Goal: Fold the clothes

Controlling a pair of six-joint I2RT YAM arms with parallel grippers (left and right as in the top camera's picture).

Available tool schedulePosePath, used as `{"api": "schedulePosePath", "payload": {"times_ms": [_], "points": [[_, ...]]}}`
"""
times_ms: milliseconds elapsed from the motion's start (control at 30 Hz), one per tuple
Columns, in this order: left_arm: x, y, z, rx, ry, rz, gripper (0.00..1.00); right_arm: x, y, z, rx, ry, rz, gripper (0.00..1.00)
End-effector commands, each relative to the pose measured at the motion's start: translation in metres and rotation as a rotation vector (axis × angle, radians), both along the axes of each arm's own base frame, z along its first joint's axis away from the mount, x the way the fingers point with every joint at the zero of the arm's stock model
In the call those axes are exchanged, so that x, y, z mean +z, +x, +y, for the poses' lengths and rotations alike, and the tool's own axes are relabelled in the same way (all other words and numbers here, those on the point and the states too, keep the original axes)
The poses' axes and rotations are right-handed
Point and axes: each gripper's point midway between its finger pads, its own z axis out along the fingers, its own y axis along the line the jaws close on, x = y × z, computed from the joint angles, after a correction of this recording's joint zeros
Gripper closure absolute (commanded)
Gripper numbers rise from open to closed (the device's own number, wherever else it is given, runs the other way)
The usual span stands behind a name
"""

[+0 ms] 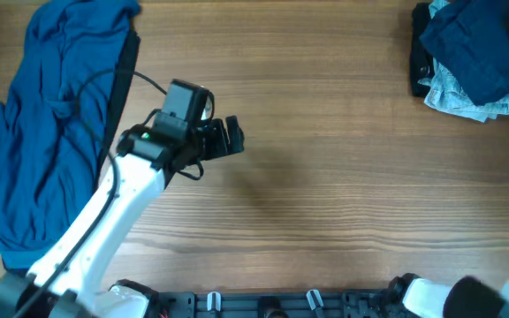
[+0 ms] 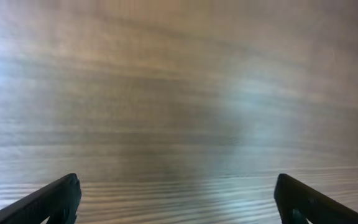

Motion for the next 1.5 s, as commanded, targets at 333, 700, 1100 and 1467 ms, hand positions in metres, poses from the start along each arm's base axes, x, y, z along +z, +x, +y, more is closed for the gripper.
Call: {"api": "schedulePosePath", "payload": {"times_ms": [333, 700, 1100, 1467], "points": [[0.015, 0.006, 0.019, 0.038, 0.076, -0.088, 0.00, 0.005, -0.155, 0.089, -0.035, 0.074, 0.172, 0.00], [0.015, 0.006, 0.019, 0.038, 0.076, -0.088, 0.00, -0.002, -0.168, 0.095, -0.051, 0.103, 0.218, 0.00], [0.015, 0.006, 0.019, 0.038, 0.076, -0.088, 0.00, -0.029, -0.174, 0.068, -0.183, 0.005, 0.321, 0.00], [0.015, 0.006, 0.019, 0.038, 0.076, -0.088, 0.00, -0.041, -0.181, 0.090, -0.120, -0.240, -0.135, 0.00]]}}
